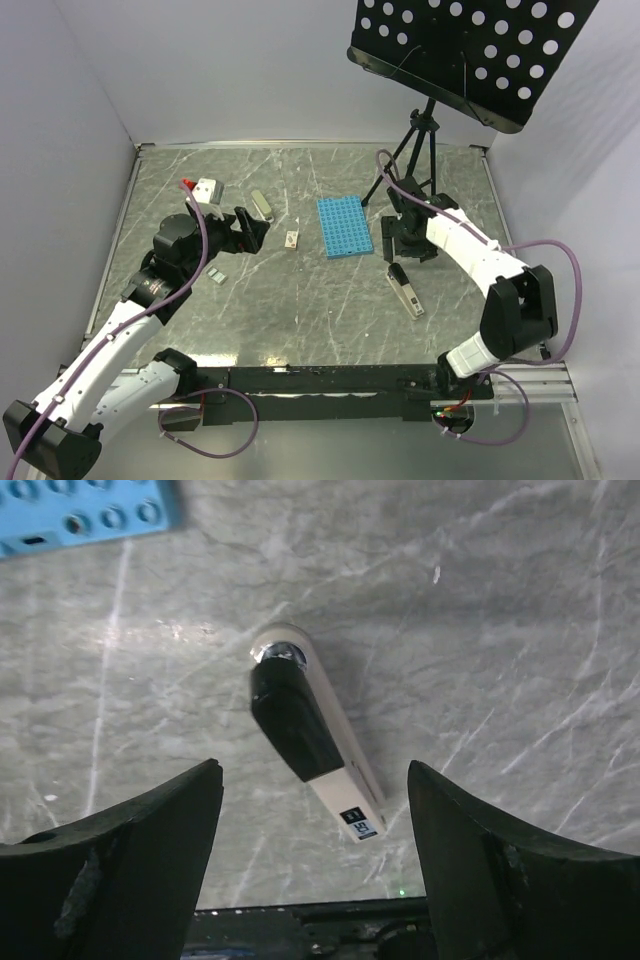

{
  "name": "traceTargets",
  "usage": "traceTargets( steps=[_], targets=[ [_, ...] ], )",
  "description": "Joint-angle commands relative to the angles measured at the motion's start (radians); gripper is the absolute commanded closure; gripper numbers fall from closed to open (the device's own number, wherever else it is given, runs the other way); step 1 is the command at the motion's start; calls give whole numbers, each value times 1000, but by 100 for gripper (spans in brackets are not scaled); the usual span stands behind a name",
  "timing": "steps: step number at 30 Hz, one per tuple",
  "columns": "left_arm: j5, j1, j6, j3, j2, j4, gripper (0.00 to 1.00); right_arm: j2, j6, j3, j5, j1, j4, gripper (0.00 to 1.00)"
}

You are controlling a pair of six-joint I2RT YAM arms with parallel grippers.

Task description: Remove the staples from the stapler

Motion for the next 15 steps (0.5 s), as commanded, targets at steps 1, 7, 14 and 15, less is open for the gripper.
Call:
traceTargets(
  steps=[1, 7, 14, 15],
  targets=[
    [5, -5, 1, 25, -15, 34, 3, 79, -80, 25, -57, -29, -28, 20],
    [7, -19, -2, 24, -10, 34, 3, 135, -124, 0, -160, -32, 12, 30],
    [7, -22, -5, 20, -10, 38, 3, 171, -134, -15, -148, -32, 32, 41],
    [7, -22, -7, 19, -13, 40, 3, 175, -138, -16, -145, -35, 35, 42]
  ],
)
